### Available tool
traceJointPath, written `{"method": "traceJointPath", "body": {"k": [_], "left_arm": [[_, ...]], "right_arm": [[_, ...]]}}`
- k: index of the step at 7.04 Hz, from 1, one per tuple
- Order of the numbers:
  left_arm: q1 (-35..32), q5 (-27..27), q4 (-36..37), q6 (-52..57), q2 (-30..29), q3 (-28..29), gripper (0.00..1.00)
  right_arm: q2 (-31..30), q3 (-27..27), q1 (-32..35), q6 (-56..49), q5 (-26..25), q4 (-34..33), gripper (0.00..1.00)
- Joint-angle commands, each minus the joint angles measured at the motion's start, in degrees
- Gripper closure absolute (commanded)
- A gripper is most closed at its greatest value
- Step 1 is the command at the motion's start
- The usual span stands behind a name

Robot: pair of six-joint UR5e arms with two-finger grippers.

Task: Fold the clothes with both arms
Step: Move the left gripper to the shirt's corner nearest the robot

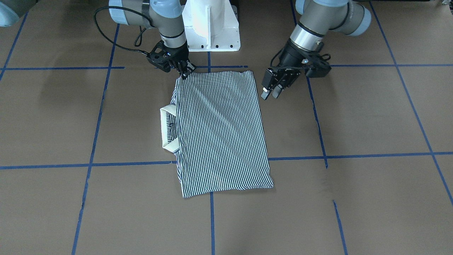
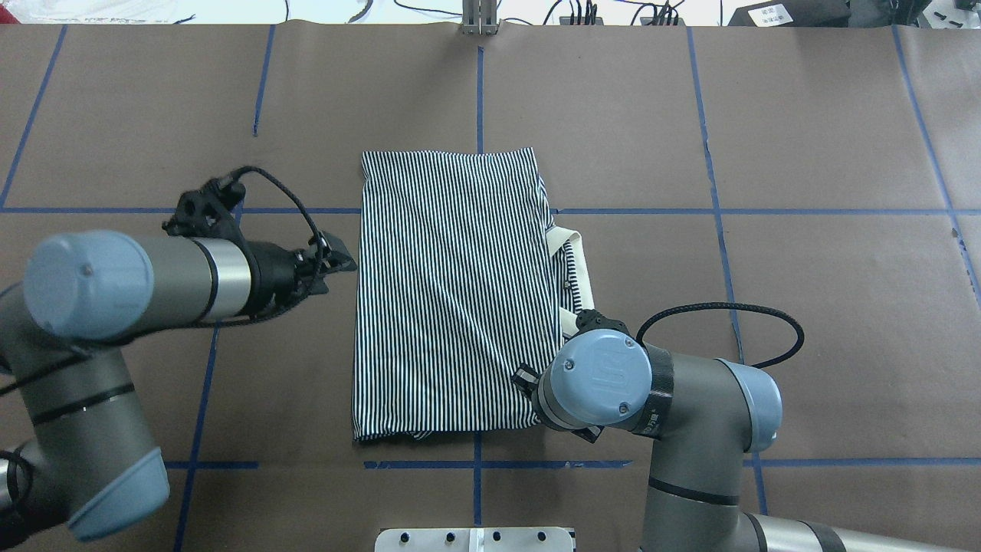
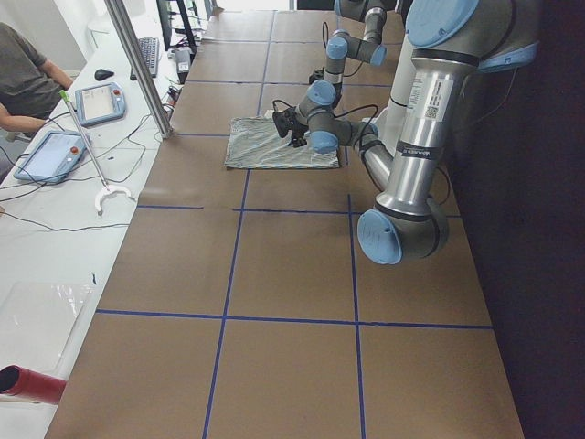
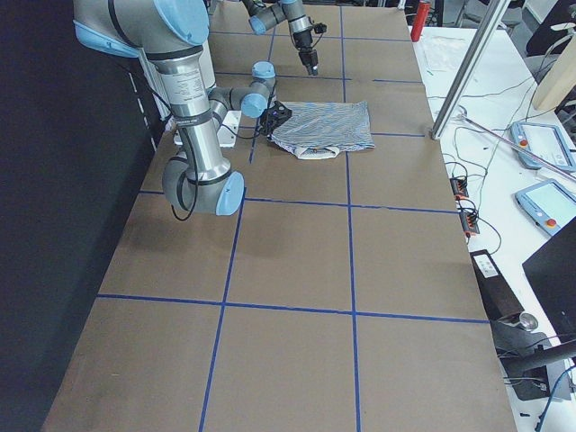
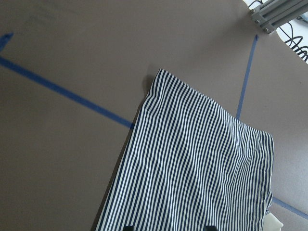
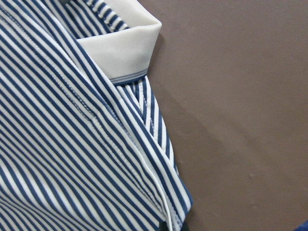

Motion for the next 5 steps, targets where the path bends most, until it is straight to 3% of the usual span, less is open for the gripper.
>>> {"method": "traceJointPath", "body": {"k": [1,5], "left_arm": [[10.3,7.2,6.1,-5.0,1.2,-0.9,0.42],[17.0,9.0,7.5,-6.5,1.7,1.4,0.45]], "right_arm": [[-0.5,0.4,-0.2,0.0,0.0,0.0,1.00],[-0.5,0.5,-0.5,0.0,-0.1,0.0,1.00]]}}
